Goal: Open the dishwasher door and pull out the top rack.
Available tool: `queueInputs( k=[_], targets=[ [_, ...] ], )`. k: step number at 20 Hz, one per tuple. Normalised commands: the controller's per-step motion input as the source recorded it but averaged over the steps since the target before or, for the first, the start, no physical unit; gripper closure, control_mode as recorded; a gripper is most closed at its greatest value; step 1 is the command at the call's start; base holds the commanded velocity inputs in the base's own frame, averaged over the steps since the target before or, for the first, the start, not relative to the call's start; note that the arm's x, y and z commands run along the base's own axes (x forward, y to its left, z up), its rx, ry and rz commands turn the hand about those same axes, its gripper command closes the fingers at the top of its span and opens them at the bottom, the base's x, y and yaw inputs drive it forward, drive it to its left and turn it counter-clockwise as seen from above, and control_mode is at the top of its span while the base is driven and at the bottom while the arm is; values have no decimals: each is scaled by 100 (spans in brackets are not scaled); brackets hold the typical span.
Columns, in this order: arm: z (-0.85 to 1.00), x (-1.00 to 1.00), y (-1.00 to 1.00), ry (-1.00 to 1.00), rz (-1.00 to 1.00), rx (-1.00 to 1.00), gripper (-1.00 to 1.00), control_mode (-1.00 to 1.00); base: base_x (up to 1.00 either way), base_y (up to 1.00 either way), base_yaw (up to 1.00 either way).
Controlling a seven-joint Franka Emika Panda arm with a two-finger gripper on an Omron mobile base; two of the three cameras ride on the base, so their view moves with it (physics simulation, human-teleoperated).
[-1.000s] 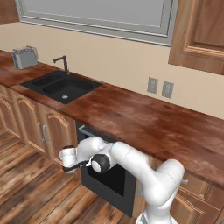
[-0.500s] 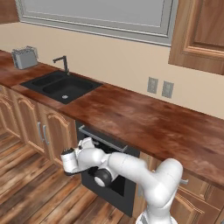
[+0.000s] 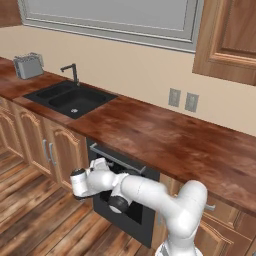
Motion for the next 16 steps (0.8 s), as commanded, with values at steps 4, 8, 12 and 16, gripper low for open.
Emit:
queueInputs(
  k=[4,8,12,16],
  targets=[
    [-1,26,-15,12,17,20,-100,-100,0,0,0],
    [-9,40,-19,14,24,16,-100,-100,0,0,0],
    [-44,73,-6,16,25,8,-100,-100,0,0,0],
    [-1,20,-19,4,31,12,-100,-100,0,0,0]
  ],
)
